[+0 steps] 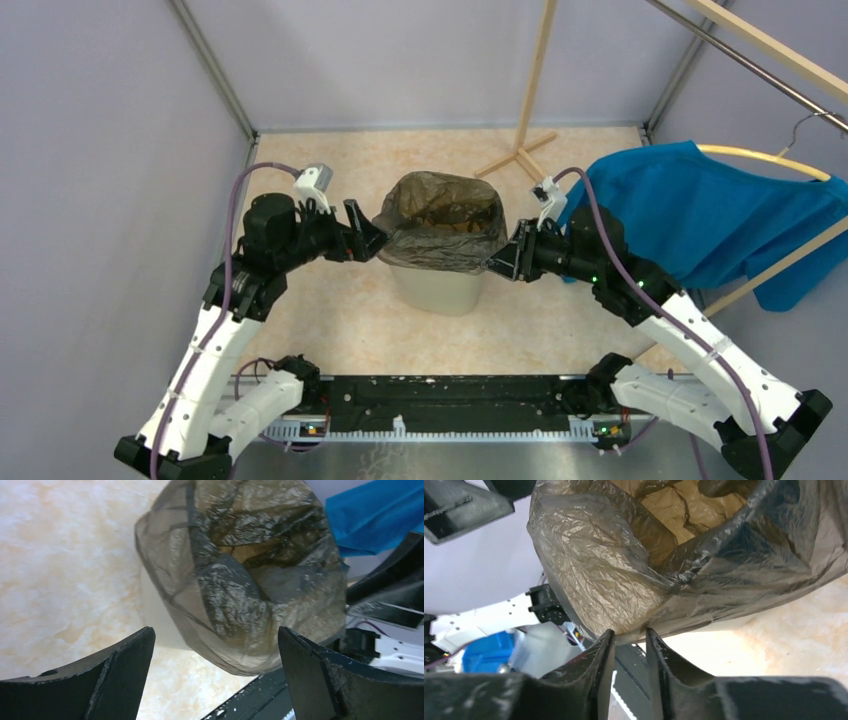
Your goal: Put the trash bags into the trash bin
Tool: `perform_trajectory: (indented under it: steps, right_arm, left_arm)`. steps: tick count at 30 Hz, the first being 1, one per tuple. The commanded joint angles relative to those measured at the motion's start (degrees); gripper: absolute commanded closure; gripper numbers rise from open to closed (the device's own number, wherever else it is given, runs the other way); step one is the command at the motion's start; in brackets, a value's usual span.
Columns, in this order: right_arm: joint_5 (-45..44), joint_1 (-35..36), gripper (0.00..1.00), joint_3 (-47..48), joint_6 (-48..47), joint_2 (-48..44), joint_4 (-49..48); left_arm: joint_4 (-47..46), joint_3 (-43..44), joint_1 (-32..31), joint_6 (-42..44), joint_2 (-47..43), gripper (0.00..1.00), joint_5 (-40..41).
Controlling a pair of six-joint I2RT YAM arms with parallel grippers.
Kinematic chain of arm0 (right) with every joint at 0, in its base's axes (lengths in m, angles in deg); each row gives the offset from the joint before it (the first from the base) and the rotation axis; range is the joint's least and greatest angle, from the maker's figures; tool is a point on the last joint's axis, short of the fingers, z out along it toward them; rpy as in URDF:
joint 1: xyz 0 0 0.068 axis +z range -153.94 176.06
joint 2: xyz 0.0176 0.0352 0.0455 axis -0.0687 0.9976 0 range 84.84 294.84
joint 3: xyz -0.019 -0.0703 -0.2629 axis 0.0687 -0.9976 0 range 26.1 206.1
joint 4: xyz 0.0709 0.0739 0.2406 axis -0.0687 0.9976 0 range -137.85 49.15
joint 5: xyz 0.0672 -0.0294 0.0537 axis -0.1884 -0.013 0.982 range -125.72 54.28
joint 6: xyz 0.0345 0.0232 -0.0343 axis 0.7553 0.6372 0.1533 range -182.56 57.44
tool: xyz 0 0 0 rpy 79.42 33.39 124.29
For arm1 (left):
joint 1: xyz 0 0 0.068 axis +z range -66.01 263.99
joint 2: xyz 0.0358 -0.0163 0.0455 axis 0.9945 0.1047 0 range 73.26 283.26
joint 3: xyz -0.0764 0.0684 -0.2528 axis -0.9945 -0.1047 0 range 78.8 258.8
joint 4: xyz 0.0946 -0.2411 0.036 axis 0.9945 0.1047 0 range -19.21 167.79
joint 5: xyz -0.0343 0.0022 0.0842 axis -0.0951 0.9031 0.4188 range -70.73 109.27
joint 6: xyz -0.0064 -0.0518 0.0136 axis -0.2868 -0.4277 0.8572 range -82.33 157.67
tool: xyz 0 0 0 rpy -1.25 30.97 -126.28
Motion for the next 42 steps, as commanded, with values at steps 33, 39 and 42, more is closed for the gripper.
perform_trajectory:
  steps: [33, 39, 42]
  right_arm:
    - [4.47, 2.07, 1.0, -1.48, -0.37, -2.88, -0.15]
    - [6.19, 2.08, 1.0, -3.87, -2.41, -2.52, -1.76]
    - [6.6, 2.11, 1.0, -4.67, -3.62, -2.84, -1.96]
  left_arm:
    - [-0.17, -6.41, -0.12, -6.43, -4.59, 0.71, -13.06]
    - [-0.48, -8.99, -0.14, -7.16, -6.19, 0.86, -14.9]
    - [-0.37, -10.24, -0.14, -7.36, -7.62, 0.88, -14.93]
